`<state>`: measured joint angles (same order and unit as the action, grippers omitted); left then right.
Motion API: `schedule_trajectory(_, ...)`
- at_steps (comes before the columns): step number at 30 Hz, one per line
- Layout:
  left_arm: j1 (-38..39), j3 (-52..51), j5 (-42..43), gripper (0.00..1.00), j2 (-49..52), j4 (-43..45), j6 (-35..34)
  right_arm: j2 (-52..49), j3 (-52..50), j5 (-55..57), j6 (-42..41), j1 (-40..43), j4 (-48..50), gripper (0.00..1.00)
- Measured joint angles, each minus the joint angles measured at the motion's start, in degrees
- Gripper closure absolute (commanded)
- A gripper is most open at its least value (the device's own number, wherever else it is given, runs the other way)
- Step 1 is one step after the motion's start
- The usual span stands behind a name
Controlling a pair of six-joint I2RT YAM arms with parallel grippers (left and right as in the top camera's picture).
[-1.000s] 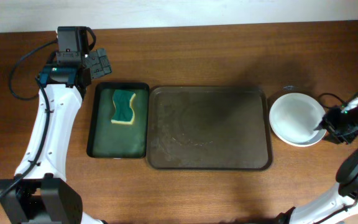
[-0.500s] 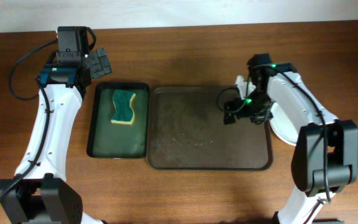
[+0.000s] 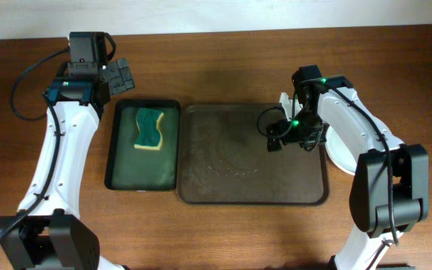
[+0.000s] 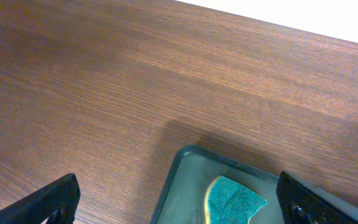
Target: Clean dirty plates on tray and stack at the side
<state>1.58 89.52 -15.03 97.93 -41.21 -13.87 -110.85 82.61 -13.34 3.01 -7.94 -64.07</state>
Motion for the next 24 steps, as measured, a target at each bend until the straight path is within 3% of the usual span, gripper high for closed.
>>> schedule_trajectory(5, 0.0, 0.02, 0.0, 0.01, 0.0, 0.0, 0.0, 4.59, 0.0, 0.02, 0.02, 0.0, 0.02, 0.01)
schedule_trajectory(14, 0.0, 0.0, 0.0, 0.01, 0.0, 0.0, 0.02, 41.77, 0.37, 4.15, 0.04, 0.02, 3.08, 0.02)
schedule_trajectory(18, 0.0, 0.0, 0.0, 0.01, 0.0, -0.02, 0.0, 55.15, -1.14, 7.15, 0.09, 0.15, 15.21, 0.02)
schedule_trajectory(21, 0.0, 0.02, 0.02, 0.01, 0.0, -0.17, 0.0, 72.04, -11.37, 6.84, 0.04, 2.16, 29.16, 0.02)
schedule_trajectory(24, 0.0, 0.0, -0.07, 0.01, 0.0, -0.13, 0.02, 87.62, -29.77, 6.78, 0.02, 3.21, 43.95, 0.02)
